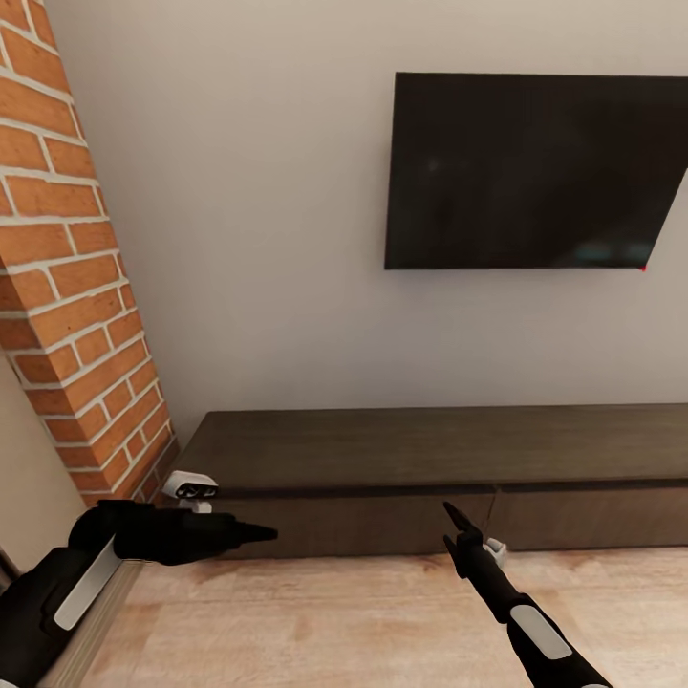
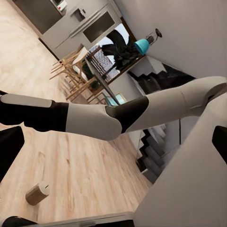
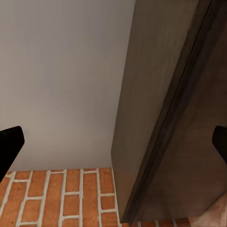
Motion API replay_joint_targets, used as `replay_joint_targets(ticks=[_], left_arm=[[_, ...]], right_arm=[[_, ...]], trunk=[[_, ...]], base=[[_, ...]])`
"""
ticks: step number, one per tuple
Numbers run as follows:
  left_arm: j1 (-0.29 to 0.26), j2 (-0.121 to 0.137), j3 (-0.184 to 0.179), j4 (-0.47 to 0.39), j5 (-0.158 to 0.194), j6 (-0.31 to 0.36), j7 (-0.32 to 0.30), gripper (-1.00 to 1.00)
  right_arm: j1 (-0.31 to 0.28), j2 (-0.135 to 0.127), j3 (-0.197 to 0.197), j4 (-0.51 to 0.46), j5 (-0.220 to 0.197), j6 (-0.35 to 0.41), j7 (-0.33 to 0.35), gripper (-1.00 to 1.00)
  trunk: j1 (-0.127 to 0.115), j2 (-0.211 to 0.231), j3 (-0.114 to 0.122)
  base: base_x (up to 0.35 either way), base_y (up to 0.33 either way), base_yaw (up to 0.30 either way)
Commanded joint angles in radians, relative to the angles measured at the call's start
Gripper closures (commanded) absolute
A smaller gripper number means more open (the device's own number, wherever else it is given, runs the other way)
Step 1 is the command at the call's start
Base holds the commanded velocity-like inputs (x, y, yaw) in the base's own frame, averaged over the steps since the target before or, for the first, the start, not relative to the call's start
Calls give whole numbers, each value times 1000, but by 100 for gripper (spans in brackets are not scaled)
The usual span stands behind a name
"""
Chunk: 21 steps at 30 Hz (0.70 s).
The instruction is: Place each of the two pumpkins and all three candles from the living room inside a cabinet in the living room (use any cabinet), then make sure every cabinet is closed, and position the cauldron so it is next to a table in the living room.
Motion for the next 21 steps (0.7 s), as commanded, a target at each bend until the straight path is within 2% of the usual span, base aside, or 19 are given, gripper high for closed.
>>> replay_joint_targets(ticks=[1,11,21], left_arm=[[-1,0,-3,0,2,11,-3,-100],[-1,1,2,4,2,11,-3,-100],[-1,3,11,8,7,10,-3,-100]], right_arm=[[-1,0,-1,1,-10,9,2,-100],[-1,6,-1,1,-7,6,1,-100],[-1,7,-2,33,-10,-35,-2,-100]], trunk=[[0,0,-1],[0,0,-1],[0,0,-1]], base=[[238,0,0],[145,0,0],[20,0,0]])
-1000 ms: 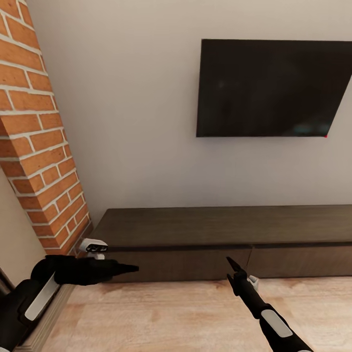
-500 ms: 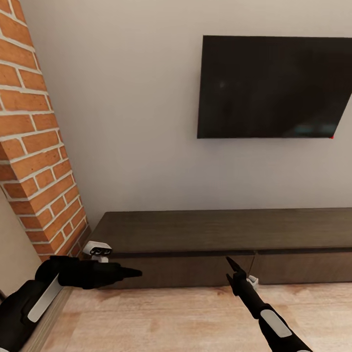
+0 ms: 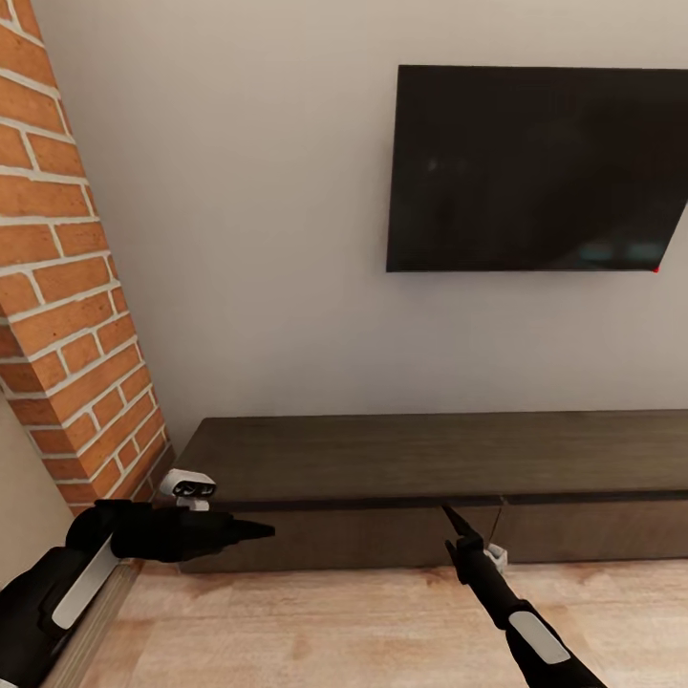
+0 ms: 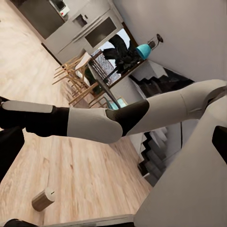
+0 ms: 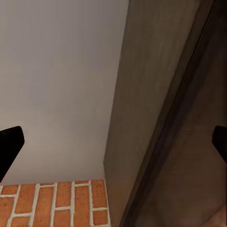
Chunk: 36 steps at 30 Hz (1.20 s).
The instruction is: Place each of the two pumpkins and all three candles from the living room inside a cabinet in the living room (use any cabinet), then make sure every cabinet is closed, and position the cauldron so it is next to a table in the living room.
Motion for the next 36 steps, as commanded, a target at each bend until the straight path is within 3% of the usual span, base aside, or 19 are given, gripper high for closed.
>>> replay_joint_targets(ticks=[1,5,9,16,21,32,36], left_arm=[[-1,1,-1,0,3,11,-3,-100],[-1,0,2,1,3,11,-3,-100],[-1,0,7,2,6,11,-3,-100],[-1,0,4,2,67,11,-3,-100],[-1,0,4,2,72,11,-3,-100],[-1,1,5,2,74,11,-3,-100],[-1,5,5,2,74,11,-3,-100]], right_arm=[[-1,0,-1,2,-11,8,2,-100],[-1,-1,-2,5,-12,5,2,-100],[-1,-1,-2,5,-16,5,2,-100],[-1,-1,-1,6,-57,2,2,-100],[-1,-1,-1,6,-60,2,2,-100],[-1,-1,-1,6,-60,1,0,-100],[-1,-1,-1,6,-60,1,0,-100]], trunk=[[0,0,-1],[0,0,-1],[15,-28,-14],[42,-77,-35],[61,-112,-51],[61,-112,-51],[76,-140,-64]], base=[[1,0,0],[0,0,0],[0,0,0],[0,0,0],[0,0,0],[0,0,0],[0,0,0]])
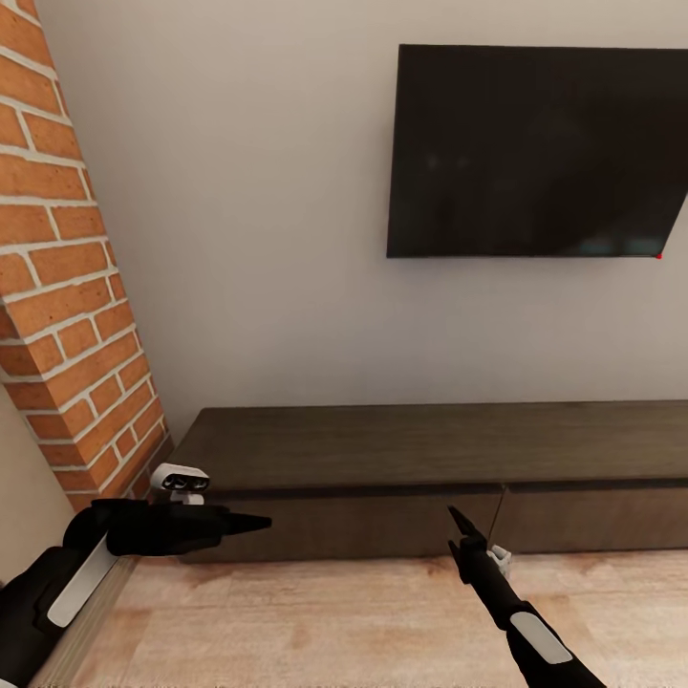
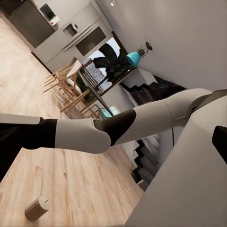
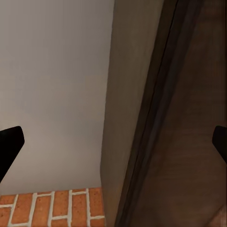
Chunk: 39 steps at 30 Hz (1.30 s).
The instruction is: Place each of the two pumpkins and all three candles from the living room inside a cabinet in the living room (use any cabinet), then make sure every cabinet is closed, and position the cauldron so it is next to a table in the living room.
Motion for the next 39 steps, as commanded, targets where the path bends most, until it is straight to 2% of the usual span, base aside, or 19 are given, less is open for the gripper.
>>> replay_joint_targets(ticks=[1,6,16,35,39], left_arm=[[-1,1,-2,0,2,11,-3,-100],[-1,2,-2,0,4,11,-3,-100],[-1,2,-2,0,34,11,-3,-100],[-1,2,-2,1,37,11,-3,-100],[-1,2,-2,2,38,11,-3,-100]], right_arm=[[-1,0,-1,0,-11,10,2,-100],[-1,0,-1,1,-11,10,2,-100],[-1,0,-1,1,-11,9,1,-100],[-1,0,-1,2,-11,9,1,-100],[-1,0,-1,3,-11,9,1,-100]], trunk=[[4,-8,-4],[23,-43,-20],[61,-113,-51],[134,-246,-111],[135,-246,-118]], base=[[0,0,0],[0,0,0],[0,0,0],[0,0,0],[0,0,0]])
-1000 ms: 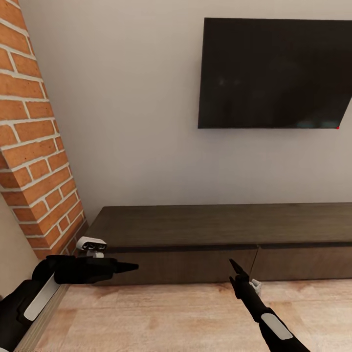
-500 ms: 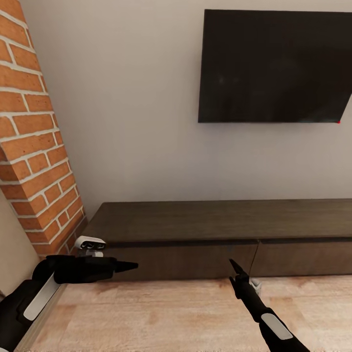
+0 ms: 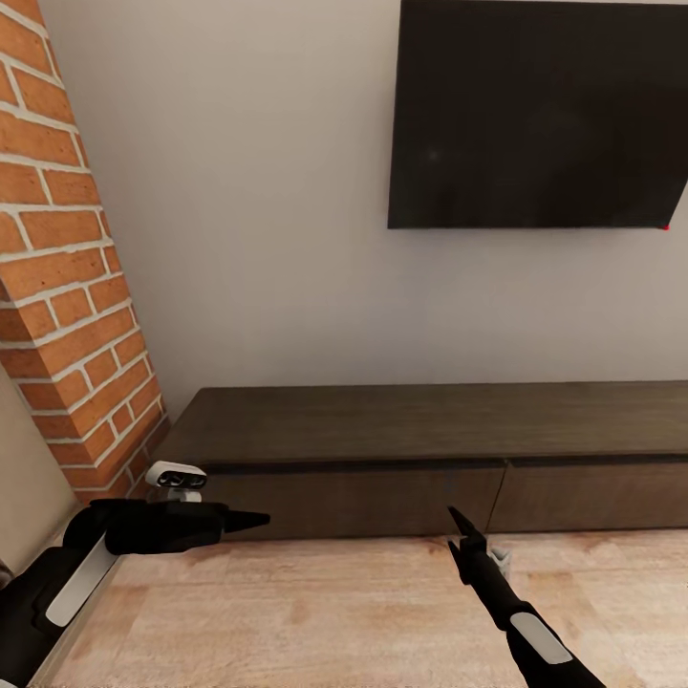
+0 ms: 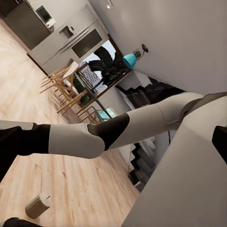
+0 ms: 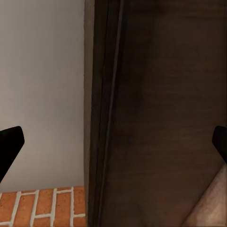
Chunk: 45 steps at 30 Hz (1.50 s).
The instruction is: Place each of the two pumpkins and all three candles from the living room inside a cabinet in the living room (use any cabinet), then make sure every cabinet is closed, and position the cauldron so it is next to a table in the living room.
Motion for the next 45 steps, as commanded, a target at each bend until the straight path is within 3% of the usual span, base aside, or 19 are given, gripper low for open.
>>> replay_joint_targets(ticks=[1,45], left_arm=[[-1,1,-2,0,2,11,-3,-100],[-1,1,-2,0,9,9,-3,-100]], right_arm=[[-1,0,-1,1,-11,10,2,-100],[-1,1,-1,5,-9,10,2,-100]], trunk=[[0,0,-1],[0,0,-1]], base=[[0,0,0],[120,0,0]])
